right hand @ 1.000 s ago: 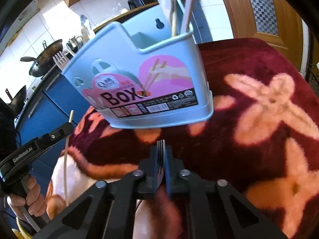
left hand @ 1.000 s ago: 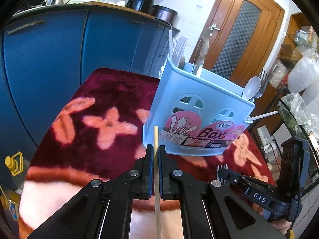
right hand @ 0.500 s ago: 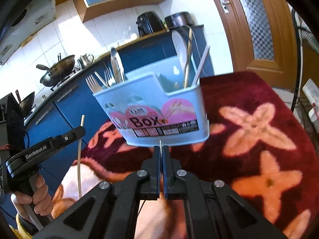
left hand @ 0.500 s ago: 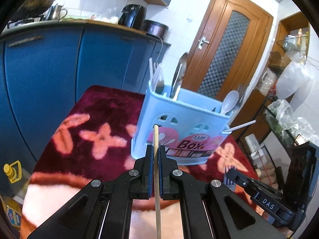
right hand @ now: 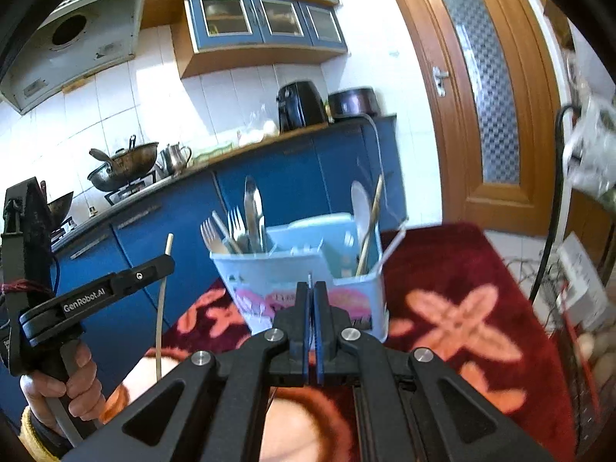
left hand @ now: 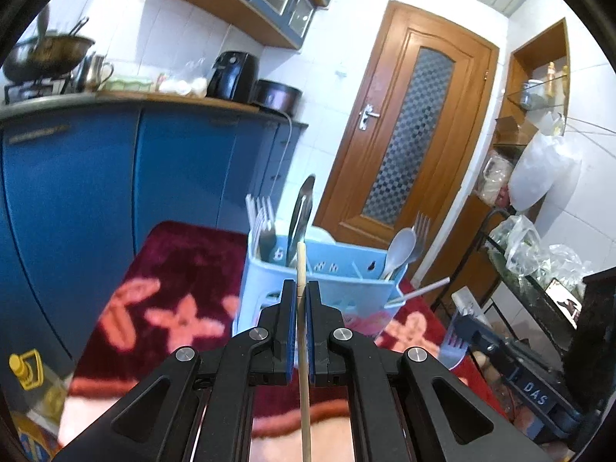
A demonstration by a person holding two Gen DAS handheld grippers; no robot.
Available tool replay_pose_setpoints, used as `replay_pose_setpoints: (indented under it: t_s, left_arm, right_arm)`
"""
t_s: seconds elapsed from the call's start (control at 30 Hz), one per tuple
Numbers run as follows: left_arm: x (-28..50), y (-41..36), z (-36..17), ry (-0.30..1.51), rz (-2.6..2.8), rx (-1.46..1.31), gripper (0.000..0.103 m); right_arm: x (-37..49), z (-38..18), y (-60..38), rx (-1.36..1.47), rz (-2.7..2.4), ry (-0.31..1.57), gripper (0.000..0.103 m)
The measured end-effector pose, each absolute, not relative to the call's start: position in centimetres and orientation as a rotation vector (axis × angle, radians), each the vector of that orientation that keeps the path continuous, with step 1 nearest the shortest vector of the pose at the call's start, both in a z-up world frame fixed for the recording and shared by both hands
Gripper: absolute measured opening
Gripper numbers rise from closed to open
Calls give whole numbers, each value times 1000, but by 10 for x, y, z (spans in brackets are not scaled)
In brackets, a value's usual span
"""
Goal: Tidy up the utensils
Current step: 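Lift the chopstick and fork and carry both tools over the holder, then lower the chopstick and fork into the holder and open both tools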
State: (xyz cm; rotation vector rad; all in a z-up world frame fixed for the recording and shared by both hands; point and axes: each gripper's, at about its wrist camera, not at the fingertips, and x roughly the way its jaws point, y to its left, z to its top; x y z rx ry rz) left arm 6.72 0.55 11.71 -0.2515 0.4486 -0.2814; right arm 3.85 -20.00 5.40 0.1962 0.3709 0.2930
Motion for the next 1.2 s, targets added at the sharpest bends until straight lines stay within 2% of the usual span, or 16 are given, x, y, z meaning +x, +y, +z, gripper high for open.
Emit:
replay_pose_setpoints:
  t_s: [0.33, 0.77, 1.2]
  left_arm:
    - [91, -6, 157, 333, -270, -211, 4]
    - [133, -11, 195, 208, -246, -194, 4]
    - [177, -13, 202, 76, -163, -194, 4]
  right_arm:
    - [56, 100, -205, 132, 235, 282, 3]
    - [94, 132, -210, 88, 161, 243, 3]
    - [134, 152, -209, 29, 70, 177, 3]
